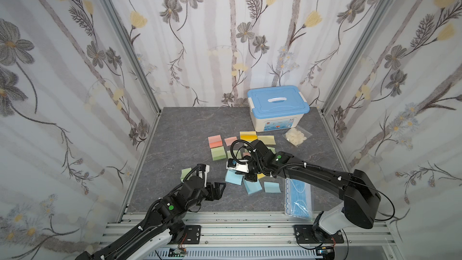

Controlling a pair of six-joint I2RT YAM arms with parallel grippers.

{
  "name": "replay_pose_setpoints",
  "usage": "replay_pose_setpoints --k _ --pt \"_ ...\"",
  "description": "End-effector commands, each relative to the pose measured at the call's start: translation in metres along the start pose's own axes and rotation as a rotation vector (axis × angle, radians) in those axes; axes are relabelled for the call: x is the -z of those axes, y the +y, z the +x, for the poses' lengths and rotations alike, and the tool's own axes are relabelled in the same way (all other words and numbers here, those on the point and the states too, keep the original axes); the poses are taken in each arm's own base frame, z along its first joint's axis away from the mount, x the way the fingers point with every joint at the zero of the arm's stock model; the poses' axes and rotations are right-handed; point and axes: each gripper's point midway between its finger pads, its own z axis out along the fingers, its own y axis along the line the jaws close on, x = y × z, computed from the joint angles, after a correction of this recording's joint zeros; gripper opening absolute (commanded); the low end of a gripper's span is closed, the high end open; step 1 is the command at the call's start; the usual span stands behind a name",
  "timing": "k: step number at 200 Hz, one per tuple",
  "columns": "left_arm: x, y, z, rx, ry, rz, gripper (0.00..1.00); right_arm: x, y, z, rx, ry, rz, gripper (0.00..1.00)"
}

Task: Tear off pages from different memo pads
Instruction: Pick up the memo pad from the center of the board, then tear off the paper from the memo pad.

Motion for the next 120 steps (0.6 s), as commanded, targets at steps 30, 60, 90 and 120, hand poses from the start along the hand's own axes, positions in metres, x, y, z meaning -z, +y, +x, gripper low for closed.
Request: replay_pose_setpoints --k 30,60,90,120 --pt "0.013 -0.052 -0.018 -0.090 -0.053 0.246 0.89 0.038 0.029 -0.040 0.011 -0.190 -0.118 0.00" --pt "0.017 -0.062 -0.019 -0.087 -0.062 0.307 0.88 0.055 0.050 -0.050 0.026 -0.263 -0.205 0.00" --pt "0.026 -0.082 -0.019 -0.100 -0.066 0.417 0.82 0.059 0.055 -0.050 0.016 -0.272 -0.226 0.00" --pt "0.025 -0.082 -0.015 -0.098 -0.052 0.422 0.38 0.062 0.049 -0.050 -0.008 -0.272 -0.203 0.00"
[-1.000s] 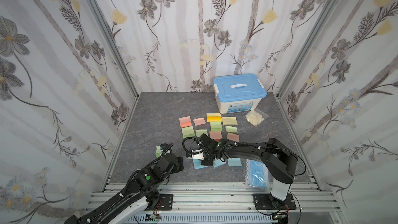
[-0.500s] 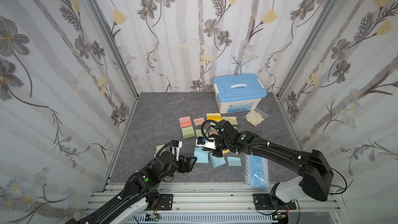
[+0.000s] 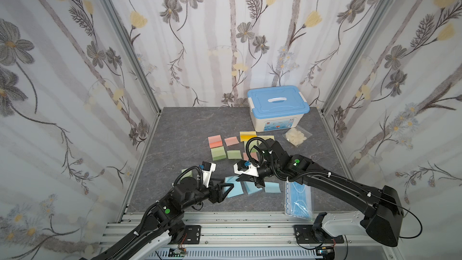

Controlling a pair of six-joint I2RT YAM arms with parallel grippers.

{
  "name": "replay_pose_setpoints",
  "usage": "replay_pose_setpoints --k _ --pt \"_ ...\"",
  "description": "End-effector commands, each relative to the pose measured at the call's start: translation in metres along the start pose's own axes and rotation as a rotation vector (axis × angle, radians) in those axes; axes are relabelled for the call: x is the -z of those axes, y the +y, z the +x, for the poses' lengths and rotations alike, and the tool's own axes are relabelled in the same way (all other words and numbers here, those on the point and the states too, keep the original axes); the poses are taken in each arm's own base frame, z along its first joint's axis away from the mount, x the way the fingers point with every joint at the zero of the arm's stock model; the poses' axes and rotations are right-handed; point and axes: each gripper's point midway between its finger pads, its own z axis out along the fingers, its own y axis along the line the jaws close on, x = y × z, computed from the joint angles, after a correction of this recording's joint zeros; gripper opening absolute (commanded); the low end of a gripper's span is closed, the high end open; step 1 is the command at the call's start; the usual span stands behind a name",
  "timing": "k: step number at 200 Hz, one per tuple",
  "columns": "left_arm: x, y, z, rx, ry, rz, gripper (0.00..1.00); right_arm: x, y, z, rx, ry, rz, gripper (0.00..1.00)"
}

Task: Tear off pages from different memo pads
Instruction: Tear off the paper from the memo pad, then place the paper at the center of the board.

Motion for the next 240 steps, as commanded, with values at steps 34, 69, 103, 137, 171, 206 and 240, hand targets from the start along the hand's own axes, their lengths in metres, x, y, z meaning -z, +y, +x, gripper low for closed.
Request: replay_pose_setpoints --k 34,69,103,137,171,206,240 --pt "0.001 0.005 -0.004 0.011 -0.008 -0.048 0.00 0.010 -0.016 -0.007 -0.035 -0.010 0.086 0.00" --pt "0.011 0.049 -0.001 0.044 0.000 -0.309 0.00 0.029 -0.066 -0.008 -0.016 -0.023 0.412 0.00" --pt "0.044 0.092 -0.003 0.091 -0.021 -0.625 0.00 0.048 -0.123 0.016 0.042 0.133 0.738 0.00" --pt "0.072 0.109 -0.008 0.119 -0.053 -0.785 0.00 0.008 -0.136 0.061 0.184 0.382 0.643 0.00" --pt "0.080 0.106 -0.015 0.126 -0.082 -0.795 0.00 -0.040 -0.129 0.099 0.235 0.519 0.430 0.00" --pt "0.079 0.105 -0.016 0.131 -0.079 -0.792 0.00 -0.070 -0.125 0.120 0.234 0.560 0.312 0.00" --pt "0.076 0.107 -0.015 0.130 -0.077 -0.789 0.00 -0.090 -0.131 0.143 0.214 0.615 0.281 0.07"
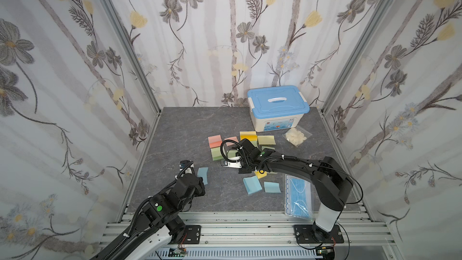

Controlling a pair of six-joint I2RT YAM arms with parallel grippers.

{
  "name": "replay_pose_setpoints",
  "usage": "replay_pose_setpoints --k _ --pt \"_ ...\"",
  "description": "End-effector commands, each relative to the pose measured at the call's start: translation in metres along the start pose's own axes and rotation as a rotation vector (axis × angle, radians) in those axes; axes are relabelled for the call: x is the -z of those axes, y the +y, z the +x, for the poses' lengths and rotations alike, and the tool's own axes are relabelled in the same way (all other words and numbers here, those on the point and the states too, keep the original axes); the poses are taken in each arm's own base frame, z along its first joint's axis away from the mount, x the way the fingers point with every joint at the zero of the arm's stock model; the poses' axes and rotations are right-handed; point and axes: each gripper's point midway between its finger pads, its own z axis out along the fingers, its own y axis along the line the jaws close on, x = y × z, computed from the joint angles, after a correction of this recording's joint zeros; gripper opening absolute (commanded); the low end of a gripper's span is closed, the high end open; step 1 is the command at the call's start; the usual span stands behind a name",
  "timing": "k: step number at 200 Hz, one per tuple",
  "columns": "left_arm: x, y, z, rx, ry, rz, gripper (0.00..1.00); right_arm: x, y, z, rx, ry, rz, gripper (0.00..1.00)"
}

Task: Tear off pages from different memo pads
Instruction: Place the paper at the center of the board.

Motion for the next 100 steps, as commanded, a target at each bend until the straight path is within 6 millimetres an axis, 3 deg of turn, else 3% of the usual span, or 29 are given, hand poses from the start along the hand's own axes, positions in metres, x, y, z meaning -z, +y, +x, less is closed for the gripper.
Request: replay_pose_setpoints --k 1,23,42,75,100 --pt "-0.002 0.003 -0.002 0.013 -0.010 -0.018 0.00 -0.013 0.009 0.004 0.025 0.023 -0.048 0.07" --pt "-0.005 0.001 -0.002 0.014 -0.004 -0.015 0.00 -0.023 0.019 0.010 0.023 0.052 -0.095 0.26" --pt "-0.011 -0.002 -0.003 0.018 0.002 -0.012 0.00 -0.016 0.034 0.014 0.013 0.070 -0.159 0.40" --pt "-0.033 -0.011 -0.003 0.085 0.068 0.040 0.00 0.029 0.047 0.003 -0.068 -0.004 -0.200 0.62" --pt "-0.057 -0.023 0.002 0.176 0.158 0.127 0.00 0.065 0.034 -0.001 -0.195 -0.047 -0.109 0.78"
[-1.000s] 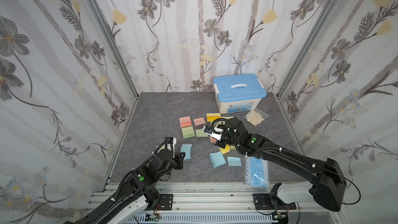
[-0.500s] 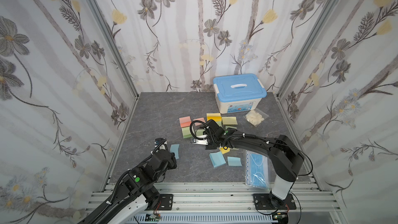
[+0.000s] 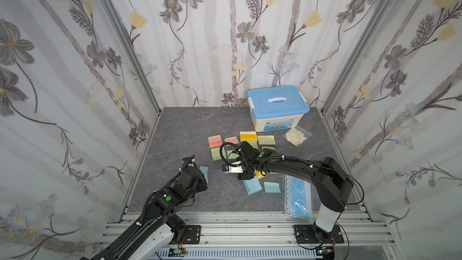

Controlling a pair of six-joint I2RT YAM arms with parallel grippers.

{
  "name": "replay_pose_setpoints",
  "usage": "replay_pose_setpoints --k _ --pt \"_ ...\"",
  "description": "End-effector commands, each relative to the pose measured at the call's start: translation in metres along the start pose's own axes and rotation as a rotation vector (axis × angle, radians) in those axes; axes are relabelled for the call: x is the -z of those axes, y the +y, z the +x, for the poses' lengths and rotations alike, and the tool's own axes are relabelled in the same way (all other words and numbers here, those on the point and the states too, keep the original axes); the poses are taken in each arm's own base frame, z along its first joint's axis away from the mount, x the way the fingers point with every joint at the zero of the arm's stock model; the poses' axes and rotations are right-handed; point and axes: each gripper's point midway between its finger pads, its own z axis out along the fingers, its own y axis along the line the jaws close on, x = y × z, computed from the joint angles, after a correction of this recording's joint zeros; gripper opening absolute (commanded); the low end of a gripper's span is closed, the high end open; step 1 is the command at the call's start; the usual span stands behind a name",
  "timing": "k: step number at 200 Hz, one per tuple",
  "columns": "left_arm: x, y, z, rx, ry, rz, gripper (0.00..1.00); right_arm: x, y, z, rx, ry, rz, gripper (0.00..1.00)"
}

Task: Tear off pages from different memo pads
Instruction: Place the paper at the center of the board, then place the memo pad at the center of the board, then move the memo pad to the center of the board.

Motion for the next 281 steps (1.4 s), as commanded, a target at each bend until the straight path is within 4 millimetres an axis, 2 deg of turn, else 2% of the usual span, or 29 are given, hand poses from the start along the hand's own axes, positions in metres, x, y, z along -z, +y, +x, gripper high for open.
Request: replay_pose_setpoints --k 1,5,8,14,36,44,72,79,111,121,128,134,155,171,195,220,237,281 --pt "-0.015 -0.033 -0.002 0.062 0.067 0.175 0.00 0.026 0.003 -0.003 -0.140 -0.043 0.020 0.79" --pt "-0.019 -0.034 0.000 0.073 0.083 0.183 0.00 0.027 0.002 -0.001 -0.164 -0.037 0.036 0.81" --pt "-0.022 -0.035 -0.001 0.080 0.090 0.192 0.00 0.037 -0.003 -0.003 -0.178 -0.055 0.068 0.83" --pt "-0.027 -0.037 0.001 0.091 0.115 0.205 0.00 0.044 -0.006 -0.001 -0.216 -0.057 0.105 0.87" --pt "-0.045 -0.043 0.003 0.124 0.166 0.237 0.00 0.061 -0.015 0.009 -0.329 -0.067 0.209 0.91" --pt "-0.050 -0.044 0.002 0.136 0.177 0.251 0.00 0.065 -0.015 0.011 -0.365 -0.083 0.228 0.99" --pt "-0.068 -0.044 -0.005 0.181 0.197 0.262 0.00 0.074 -0.012 0.009 -0.447 -0.183 0.265 1.00" --pt "-0.073 -0.042 -0.006 0.188 0.202 0.254 0.00 0.068 -0.004 0.017 -0.460 -0.182 0.262 1.00" --pt "-0.092 -0.043 -0.012 0.193 0.219 0.244 0.00 0.074 -0.003 0.018 -0.500 -0.257 0.305 1.00" --pt "-0.095 -0.043 -0.014 0.182 0.223 0.231 0.10 0.076 -0.003 0.019 -0.509 -0.268 0.315 1.00" --pt "-0.096 -0.040 -0.016 0.169 0.222 0.205 0.23 0.078 -0.003 0.020 -0.514 -0.273 0.323 1.00" --pt "-0.096 -0.034 -0.017 0.160 0.222 0.163 0.36 0.078 -0.004 0.021 -0.521 -0.274 0.332 1.00" --pt "-0.086 -0.011 -0.024 0.116 0.189 0.012 0.64 0.080 -0.007 0.025 -0.539 -0.269 0.361 1.00" --pt "-0.066 0.005 -0.038 0.096 0.115 -0.087 0.78 0.083 -0.011 0.028 -0.553 -0.261 0.392 1.00" --pt "-0.039 0.025 -0.058 0.087 0.006 -0.202 0.82 0.088 -0.016 0.033 -0.570 -0.255 0.432 1.00" --pt "-0.023 0.061 -0.077 0.126 -0.115 -0.367 0.85 0.090 -0.015 0.032 -0.587 -0.265 0.431 1.00" --pt "-0.027 0.086 -0.085 0.171 -0.151 -0.447 0.90 0.090 -0.015 0.031 -0.593 -0.275 0.421 1.00" --pt "-0.061 0.129 -0.088 0.304 -0.054 -0.486 0.90 0.086 -0.009 0.029 -0.601 -0.279 0.385 1.00"
